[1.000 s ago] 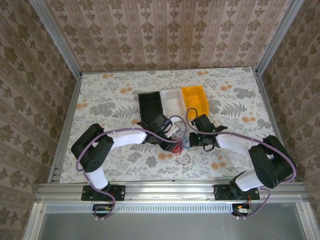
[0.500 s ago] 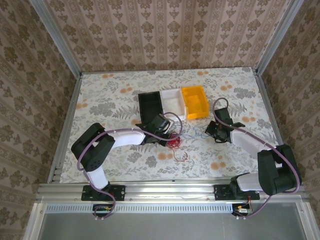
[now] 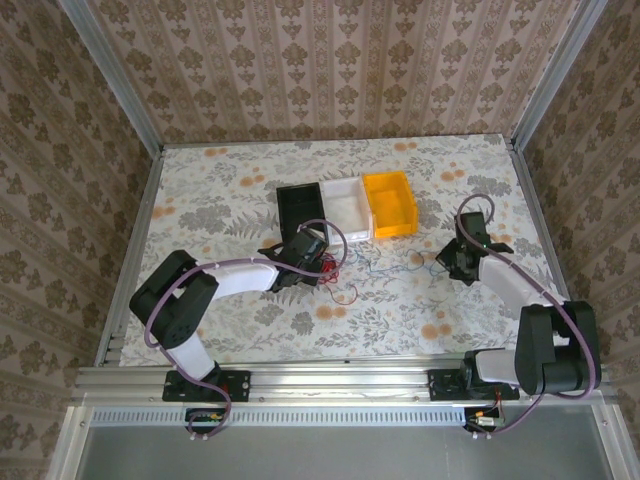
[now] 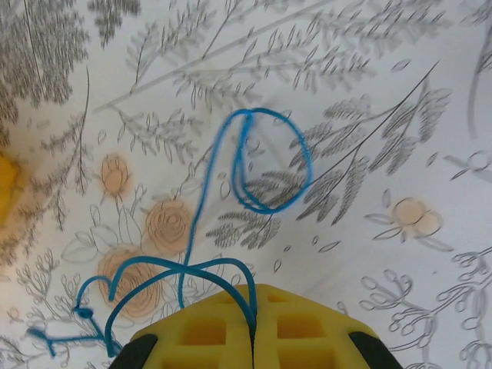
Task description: Untangle the cables
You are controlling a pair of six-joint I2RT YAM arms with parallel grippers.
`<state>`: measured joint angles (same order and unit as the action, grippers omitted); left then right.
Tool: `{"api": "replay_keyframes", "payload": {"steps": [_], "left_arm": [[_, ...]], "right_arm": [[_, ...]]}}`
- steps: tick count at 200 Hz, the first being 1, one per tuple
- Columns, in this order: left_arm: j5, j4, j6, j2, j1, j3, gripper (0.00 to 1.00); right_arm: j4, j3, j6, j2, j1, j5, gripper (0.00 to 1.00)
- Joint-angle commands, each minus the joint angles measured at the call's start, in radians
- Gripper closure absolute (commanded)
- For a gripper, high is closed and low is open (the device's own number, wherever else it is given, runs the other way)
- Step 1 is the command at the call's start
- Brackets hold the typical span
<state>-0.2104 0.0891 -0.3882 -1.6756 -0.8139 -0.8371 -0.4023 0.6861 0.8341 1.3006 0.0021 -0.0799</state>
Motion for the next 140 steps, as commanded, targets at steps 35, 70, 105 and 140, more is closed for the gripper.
{"api": "replay_keyframes", "payload": {"steps": [35, 70, 105, 140], "left_arm": [[-0.143, 0.138, -0.146, 0.006, 0.071, 0.06, 1.0], [-0.187, 0.134, -0.215, 0.079, 0.076, 0.117, 1.0], [-0.249, 0.094, -0.295, 0.249, 0.077, 0.221, 1.0], [-0.347, 0.194, -0.502, 0.469, 0.135, 0.317, 1.0]], "right_arm": [[-0.103, 0.042, -0.031, -0.038, -0.087, -0.081, 1.0], [-0.209, 0.071, -0.078, -0.018, -0.095, -0.185, 1.0], [-0.24, 0.067, -0.098, 0.011, -0.096, -0.226, 1.0], [-0.227, 0.049, -0.087, 0.027, -0.096, -0.246, 1.0]]}}
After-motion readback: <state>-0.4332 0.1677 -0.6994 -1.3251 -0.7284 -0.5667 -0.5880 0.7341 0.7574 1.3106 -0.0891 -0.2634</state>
